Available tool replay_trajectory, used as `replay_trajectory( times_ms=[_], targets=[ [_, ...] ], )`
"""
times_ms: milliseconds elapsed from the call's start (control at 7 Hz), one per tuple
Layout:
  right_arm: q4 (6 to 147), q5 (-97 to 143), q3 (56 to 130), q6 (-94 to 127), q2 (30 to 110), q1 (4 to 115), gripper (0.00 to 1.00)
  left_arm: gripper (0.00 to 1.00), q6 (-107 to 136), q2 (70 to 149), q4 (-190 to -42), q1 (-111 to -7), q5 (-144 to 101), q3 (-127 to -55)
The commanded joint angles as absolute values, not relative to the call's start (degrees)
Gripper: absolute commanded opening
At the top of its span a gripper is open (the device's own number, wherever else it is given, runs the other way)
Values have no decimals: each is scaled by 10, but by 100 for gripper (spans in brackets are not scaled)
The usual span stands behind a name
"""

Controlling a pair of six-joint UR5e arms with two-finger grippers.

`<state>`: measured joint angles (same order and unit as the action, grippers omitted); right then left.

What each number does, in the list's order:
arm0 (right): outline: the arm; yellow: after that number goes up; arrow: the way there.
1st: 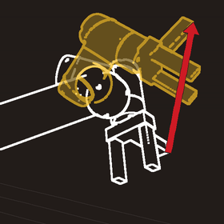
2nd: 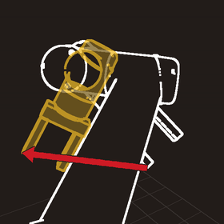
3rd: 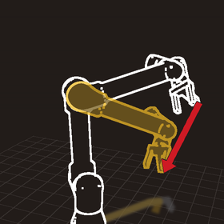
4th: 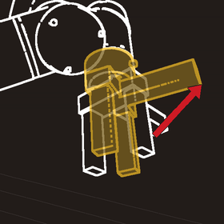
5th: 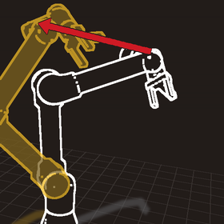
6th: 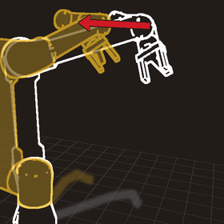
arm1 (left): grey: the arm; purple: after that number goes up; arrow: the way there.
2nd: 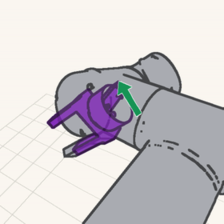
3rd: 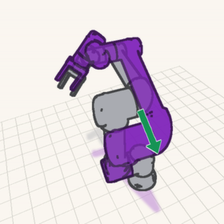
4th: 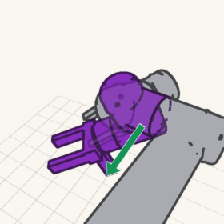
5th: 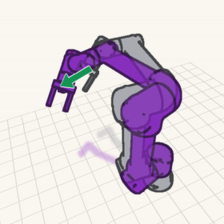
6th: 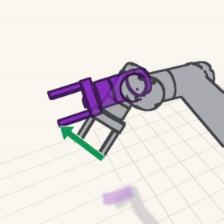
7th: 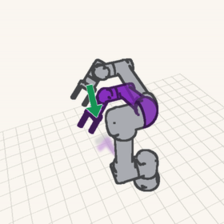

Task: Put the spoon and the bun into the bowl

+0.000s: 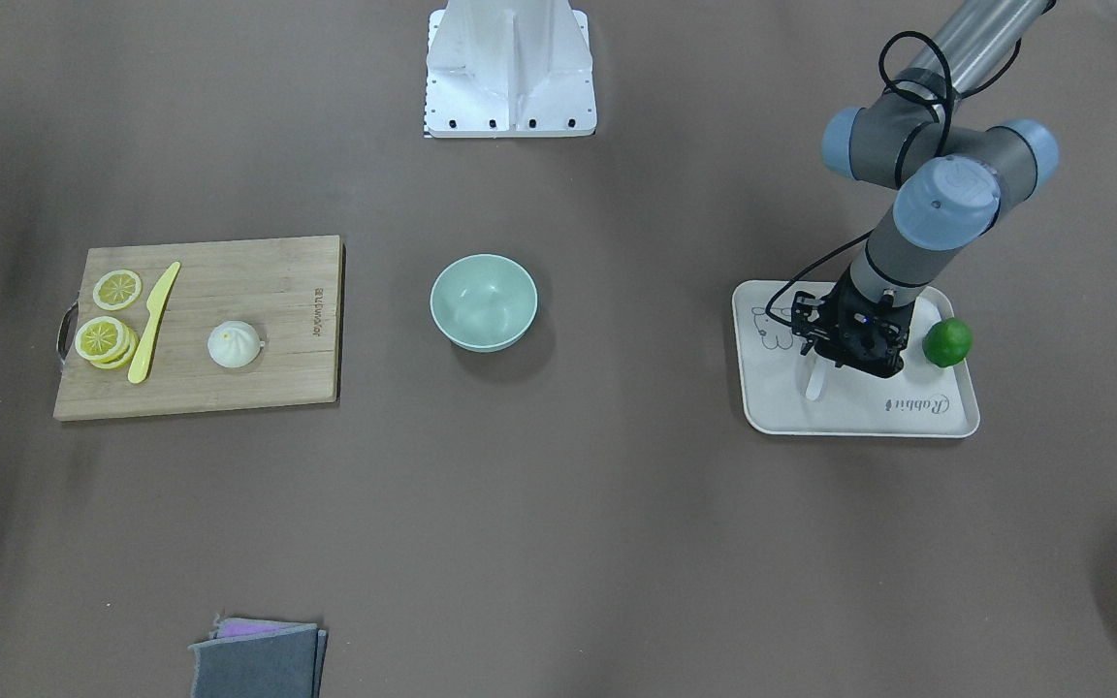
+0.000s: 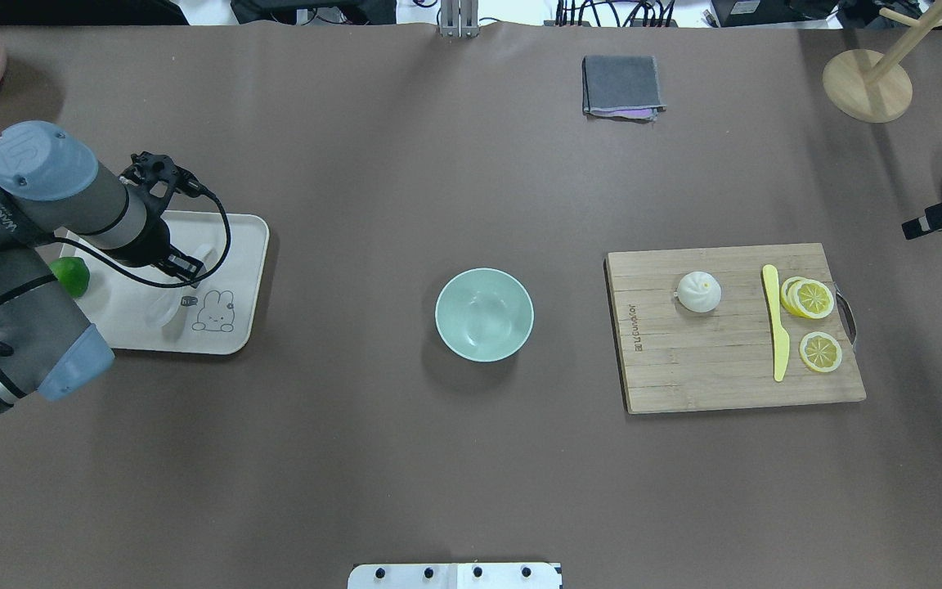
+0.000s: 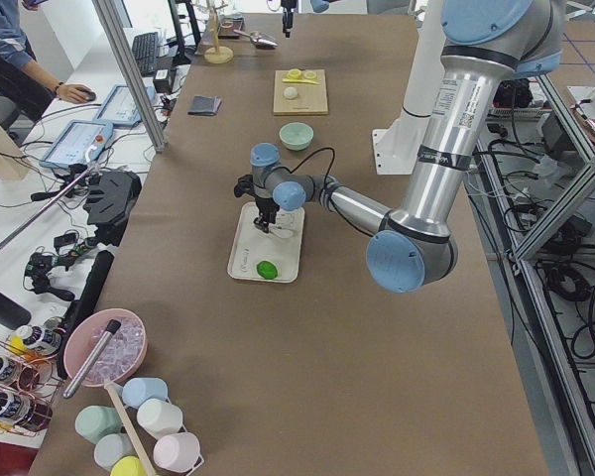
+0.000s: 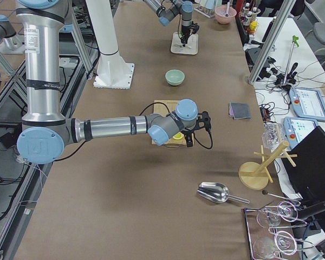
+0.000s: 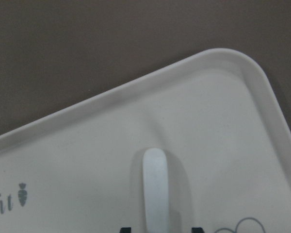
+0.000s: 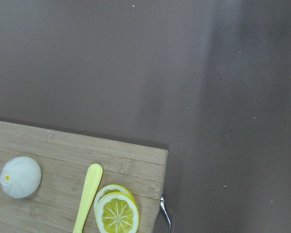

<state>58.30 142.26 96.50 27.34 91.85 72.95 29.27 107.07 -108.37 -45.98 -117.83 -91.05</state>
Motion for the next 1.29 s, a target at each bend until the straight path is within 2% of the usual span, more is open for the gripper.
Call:
replay_trajectory(
  times_ms=[0,143,286,714,1143],
  targets=[
    [583,1422,971,273,924,729,100,40,293,1072,-1086,-459,-1178,-899],
    [583,1422,971,273,924,729,100,14,294,1072,-1086,-457,-1178,-898],
    [583,1421,971,274,923,727,100,0,295,1073,-1085,-457,-1180,-898],
    [583,1394,989,342,902,686,100,0,333,1099,-1078,-457,-1218,-944],
    [583,1276,1031,485,876,549,100,0,481,1207,-1027,-412,-1210,-947]
  ],
)
